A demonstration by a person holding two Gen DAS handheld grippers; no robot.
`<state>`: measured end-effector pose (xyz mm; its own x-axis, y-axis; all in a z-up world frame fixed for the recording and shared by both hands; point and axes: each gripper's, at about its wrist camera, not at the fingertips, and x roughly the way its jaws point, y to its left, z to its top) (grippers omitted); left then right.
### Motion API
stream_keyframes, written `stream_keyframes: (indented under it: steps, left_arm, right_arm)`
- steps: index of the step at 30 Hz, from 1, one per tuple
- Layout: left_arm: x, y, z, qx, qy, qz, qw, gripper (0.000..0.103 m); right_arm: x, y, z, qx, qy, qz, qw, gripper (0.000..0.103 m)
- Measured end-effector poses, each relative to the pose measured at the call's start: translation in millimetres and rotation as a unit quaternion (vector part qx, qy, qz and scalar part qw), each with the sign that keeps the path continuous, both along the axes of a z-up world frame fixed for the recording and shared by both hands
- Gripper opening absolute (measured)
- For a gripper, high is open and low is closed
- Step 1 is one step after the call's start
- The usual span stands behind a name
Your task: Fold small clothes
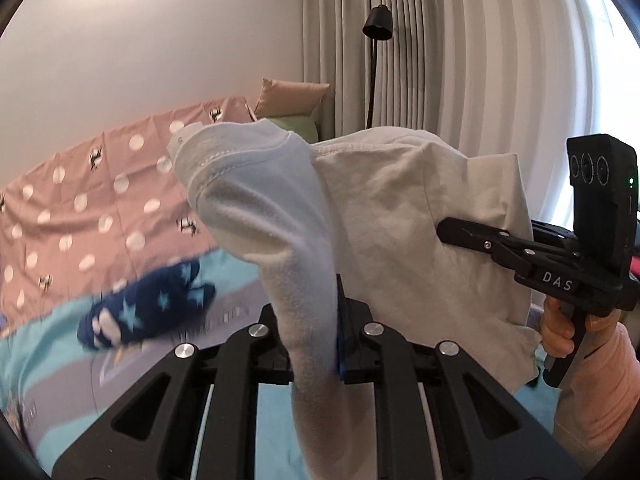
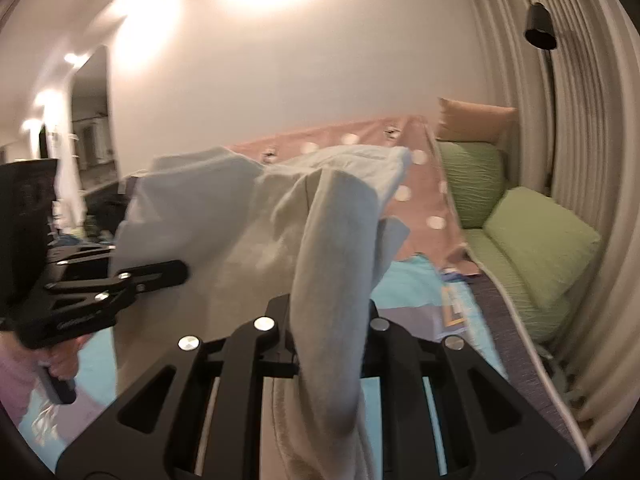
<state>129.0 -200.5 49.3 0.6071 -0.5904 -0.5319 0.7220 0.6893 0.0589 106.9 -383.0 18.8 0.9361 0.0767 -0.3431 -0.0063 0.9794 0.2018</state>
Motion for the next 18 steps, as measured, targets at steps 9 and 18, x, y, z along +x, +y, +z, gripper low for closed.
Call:
stream_keyframes:
  steps: [9,18]
  left_arm:
    - [97.5,-69.5,-10.2,0.046,-0.019,0.013,0.9987,0.015]
    - [204.3,-92.2,-68.2,0.078,-0.02,0.065,0.9946,0.019]
  right_arm:
    - [125.9,-43.7,-26.6,0.018,0.049,-0.045,0.998,0.015]
    - [257.5,-53.5,-113.8,-0.015,0.109,-0.127,0.986,0.065]
